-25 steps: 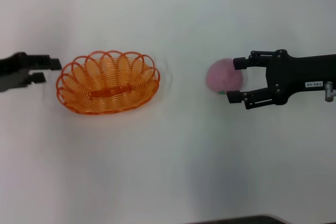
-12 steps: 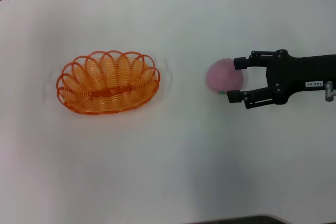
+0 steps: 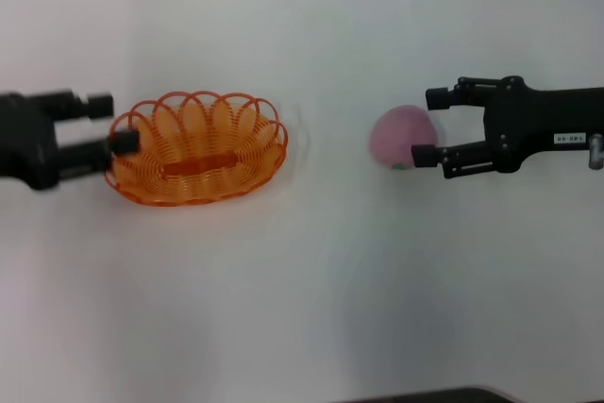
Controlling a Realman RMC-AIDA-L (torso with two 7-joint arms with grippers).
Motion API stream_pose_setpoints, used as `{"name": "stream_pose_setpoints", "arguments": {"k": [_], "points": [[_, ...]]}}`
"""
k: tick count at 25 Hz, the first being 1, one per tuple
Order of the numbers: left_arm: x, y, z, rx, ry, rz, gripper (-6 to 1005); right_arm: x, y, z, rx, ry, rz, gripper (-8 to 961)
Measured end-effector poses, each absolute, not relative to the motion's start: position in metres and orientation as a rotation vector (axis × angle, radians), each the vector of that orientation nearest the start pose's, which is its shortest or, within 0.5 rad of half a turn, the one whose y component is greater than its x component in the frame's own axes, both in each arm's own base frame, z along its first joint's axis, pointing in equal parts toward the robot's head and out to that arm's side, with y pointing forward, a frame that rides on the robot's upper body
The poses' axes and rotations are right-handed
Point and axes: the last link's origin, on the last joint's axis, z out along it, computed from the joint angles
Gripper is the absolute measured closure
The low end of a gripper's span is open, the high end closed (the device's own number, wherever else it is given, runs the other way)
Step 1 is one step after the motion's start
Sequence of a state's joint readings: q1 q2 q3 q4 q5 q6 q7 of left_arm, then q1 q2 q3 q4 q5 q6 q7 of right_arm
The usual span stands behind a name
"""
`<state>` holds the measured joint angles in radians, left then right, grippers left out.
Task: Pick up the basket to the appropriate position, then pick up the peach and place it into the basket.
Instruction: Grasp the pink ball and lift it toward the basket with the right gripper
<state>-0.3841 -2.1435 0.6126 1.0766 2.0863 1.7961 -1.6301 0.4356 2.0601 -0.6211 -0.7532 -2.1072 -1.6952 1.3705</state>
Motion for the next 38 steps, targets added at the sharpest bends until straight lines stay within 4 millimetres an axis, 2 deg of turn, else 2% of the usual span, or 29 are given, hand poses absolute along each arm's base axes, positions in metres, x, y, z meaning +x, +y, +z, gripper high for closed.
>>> {"name": "stream_pose_setpoints", "arguments": {"k": [9,14,16,19,21,24,27,30,34,38], "points": [[-0.283,0.269,0.034,-2.729,-0.699,-0.585,326,0.290,0.306,0.032,-2.712,0.693,0.649,9],[-0.291,0.264,0.032,-2.722,-0.697,-0.549,316,0.286,0.311,0.034,-2.700,0.720,0.657,8],[-0.293,0.262,0.031,-2.721,-0.699,-0.551,234,0.284,0.315,0.038,-2.690,0.745,0.665,8],[-0.294,0.260,0.030,-2.720,-0.702,-0.552,112,0.275,0.324,0.055,-2.688,0.775,0.661,8],[-0.295,0.260,0.029,-2.718,-0.709,-0.554,105,0.265,0.330,0.070,-2.694,0.785,0.642,8],[-0.295,0.260,0.027,-2.718,-0.717,-0.561,95,0.238,0.335,0.101,-2.734,0.733,0.586,8],[-0.296,0.259,0.027,-2.717,-0.721,-0.562,91,0.210,0.335,0.128,-2.756,0.656,0.501,8],[-0.297,0.258,0.027,-2.716,-0.726,-0.563,91,0.186,0.335,0.146,-2.745,0.611,0.375,8],[-0.299,0.258,0.029,-2.695,-0.738,-0.574,91,0.169,0.339,0.145,-2.713,0.656,0.104,9],[-0.299,0.258,0.032,-2.678,-0.744,-0.589,91,0.157,0.347,0.131,-2.689,0.665,-0.158,9]]}}
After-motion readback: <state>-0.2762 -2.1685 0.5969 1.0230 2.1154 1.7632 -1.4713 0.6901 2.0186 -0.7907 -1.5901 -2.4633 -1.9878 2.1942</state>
